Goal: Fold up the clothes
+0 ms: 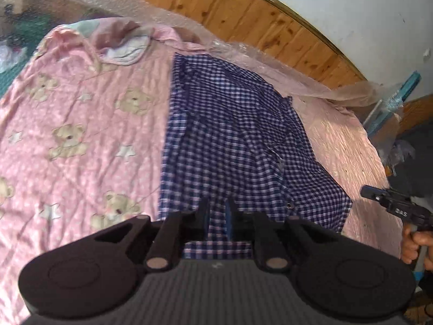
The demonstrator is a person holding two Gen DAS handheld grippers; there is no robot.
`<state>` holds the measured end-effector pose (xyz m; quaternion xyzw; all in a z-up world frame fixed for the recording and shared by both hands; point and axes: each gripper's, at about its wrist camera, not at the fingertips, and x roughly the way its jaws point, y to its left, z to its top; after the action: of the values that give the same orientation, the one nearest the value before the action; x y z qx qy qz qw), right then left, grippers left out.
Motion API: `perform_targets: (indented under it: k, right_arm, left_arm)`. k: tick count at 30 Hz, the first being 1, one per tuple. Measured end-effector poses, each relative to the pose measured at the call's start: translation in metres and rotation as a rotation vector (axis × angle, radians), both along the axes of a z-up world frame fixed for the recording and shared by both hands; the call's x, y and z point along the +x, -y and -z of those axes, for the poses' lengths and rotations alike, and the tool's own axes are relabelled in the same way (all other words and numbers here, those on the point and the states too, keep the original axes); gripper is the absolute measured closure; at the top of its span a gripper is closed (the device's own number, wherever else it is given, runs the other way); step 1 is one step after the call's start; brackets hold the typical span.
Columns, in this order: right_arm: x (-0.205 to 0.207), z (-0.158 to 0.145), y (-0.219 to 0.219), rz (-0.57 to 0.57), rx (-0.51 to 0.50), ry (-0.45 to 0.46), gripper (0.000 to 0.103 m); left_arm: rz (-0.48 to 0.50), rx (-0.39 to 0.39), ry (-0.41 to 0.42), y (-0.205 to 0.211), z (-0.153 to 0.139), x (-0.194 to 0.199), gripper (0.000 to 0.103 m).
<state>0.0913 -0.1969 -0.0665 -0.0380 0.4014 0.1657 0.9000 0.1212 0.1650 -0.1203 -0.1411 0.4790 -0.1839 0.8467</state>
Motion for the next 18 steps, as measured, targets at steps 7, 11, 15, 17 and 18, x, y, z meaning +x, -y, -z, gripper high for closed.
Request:
perform_targets:
  k: [7, 11, 15, 17, 18]
  right_arm:
    - [0.042, 0.090, -0.041, -0.078, -0.120, -0.087, 0.094]
    - [0.059, 0.083, -0.031, -0.080, -0.064, -0.195, 0.095]
    - [0.066, 0.036, -0.019, -0.016, 0.001, -0.085, 0.086]
    - [0.080, 0.037, -0.015, 0.024, -0.024, -0.054, 0.082]
    - [0.090, 0.046, -0.014, 0.034, -0.051, -0.064, 0.080]
  left_arm:
    - [0.013, 0.143, -0.111, 0.022, 0.068, 0.027, 0.094]
    - [0.011, 0.150, -0.120, 0.024, 0.053, 0.024, 0.093]
    - [0.025, 0.117, -0.080, 0.031, 0.036, 0.023, 0.089]
    - [0.030, 0.098, -0.064, 0.036, 0.031, 0.022, 0.087]
    - [0.032, 0.108, -0.070, 0.039, 0.033, 0.023, 0.086]
